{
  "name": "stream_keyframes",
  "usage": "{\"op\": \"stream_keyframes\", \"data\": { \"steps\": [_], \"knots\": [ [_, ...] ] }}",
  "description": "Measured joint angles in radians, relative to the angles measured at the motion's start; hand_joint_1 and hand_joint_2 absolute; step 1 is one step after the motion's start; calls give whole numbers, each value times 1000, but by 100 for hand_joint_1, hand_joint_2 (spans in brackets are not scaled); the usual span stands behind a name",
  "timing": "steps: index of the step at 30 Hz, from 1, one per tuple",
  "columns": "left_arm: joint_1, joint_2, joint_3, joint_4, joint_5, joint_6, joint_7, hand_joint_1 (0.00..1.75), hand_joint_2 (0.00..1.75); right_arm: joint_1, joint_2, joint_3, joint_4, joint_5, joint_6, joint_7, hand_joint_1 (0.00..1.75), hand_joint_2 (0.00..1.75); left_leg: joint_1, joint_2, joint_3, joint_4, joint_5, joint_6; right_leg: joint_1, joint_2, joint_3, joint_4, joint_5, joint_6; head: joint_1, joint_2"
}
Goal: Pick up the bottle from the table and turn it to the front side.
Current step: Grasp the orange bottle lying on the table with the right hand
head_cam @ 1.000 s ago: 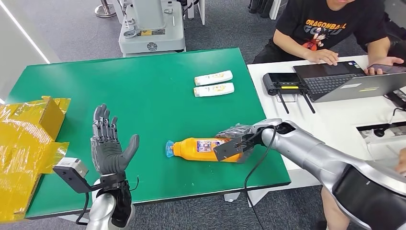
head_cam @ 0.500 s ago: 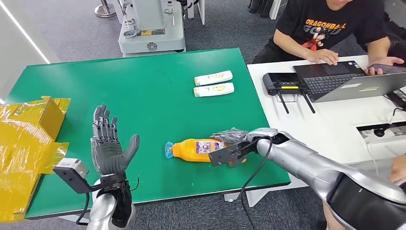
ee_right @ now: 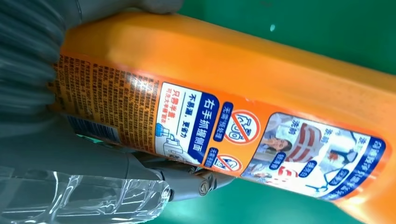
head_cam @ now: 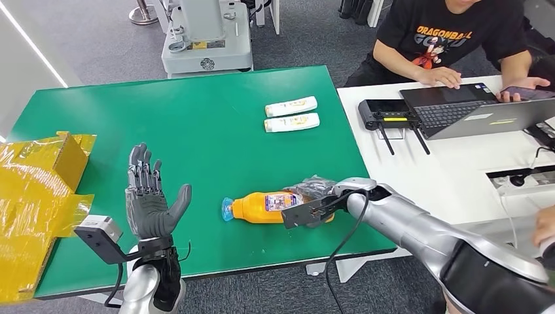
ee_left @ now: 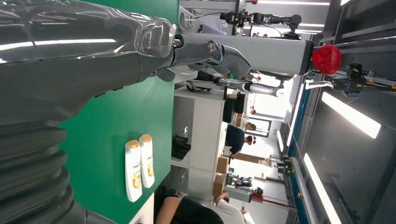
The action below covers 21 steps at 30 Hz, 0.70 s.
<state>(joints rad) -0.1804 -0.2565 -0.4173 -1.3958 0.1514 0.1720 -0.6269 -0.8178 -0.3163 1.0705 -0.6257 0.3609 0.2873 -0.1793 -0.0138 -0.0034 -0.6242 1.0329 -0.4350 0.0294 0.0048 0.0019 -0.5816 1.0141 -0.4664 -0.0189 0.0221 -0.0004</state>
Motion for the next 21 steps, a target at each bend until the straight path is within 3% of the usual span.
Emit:
{"op": "stream_keyframes", "data": {
  "steps": [10,15,21],
  "knots": [
    [15,0,0,-2,-9,20,1,0,175,65,8,-80,-43,41,-104,-12,175,175,0,-1,-1,0,0,0,0,-1,0,0,0,0,0,0],
    [30,1,2,-20,-24,41,7,0,175,160,13,-190,-152,59,-267,-8,175,175,0,-3,-2,0,0,0,0,-3,-1,0,-1,0,0,0],
    [51,4,17,-45,-37,53,20,0,175,357,18,-396,-384,99,-460,-31,175,175,0,-7,-3,0,-1,0,0,-7,-1,0,-3,1,0,0]
  ]
}}
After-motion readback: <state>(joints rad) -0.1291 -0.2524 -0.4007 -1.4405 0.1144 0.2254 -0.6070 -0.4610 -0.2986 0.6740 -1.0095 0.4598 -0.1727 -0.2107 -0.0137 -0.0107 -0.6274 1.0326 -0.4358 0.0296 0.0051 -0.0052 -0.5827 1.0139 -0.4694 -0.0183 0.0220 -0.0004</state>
